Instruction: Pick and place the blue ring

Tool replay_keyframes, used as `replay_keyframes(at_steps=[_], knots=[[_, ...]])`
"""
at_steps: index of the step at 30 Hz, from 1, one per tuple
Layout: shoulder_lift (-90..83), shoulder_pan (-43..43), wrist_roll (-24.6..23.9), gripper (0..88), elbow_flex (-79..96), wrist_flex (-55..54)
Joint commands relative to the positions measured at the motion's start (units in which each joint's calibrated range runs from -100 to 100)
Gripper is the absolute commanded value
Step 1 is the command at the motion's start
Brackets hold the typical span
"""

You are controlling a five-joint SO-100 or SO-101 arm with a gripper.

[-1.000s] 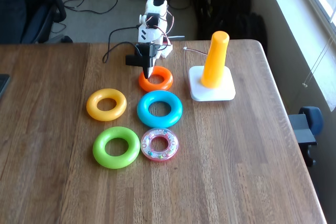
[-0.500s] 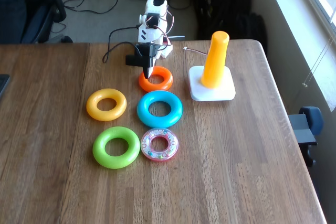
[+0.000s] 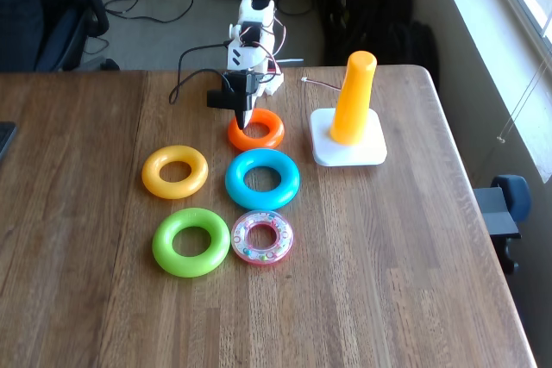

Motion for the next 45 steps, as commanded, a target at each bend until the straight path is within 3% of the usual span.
replay_keyframes(at_steps=[1,13,21,29,38,45], knots=[[-0.42,-0.45,0.15,1.8,-0.83,-1.73],[-0.67,-0.82,0.10,1.9,-0.74,-1.89],[-0.50,-5.75,0.15,1.9,-2.08,-1.81],[-0.50,-7.05,0.34,1.9,-16.57,-1.00],[-0.17,-6.47,8.40,2.1,-25.33,-1.81],[-0.17,-6.47,10.89,5.0,-25.33,-1.81]])
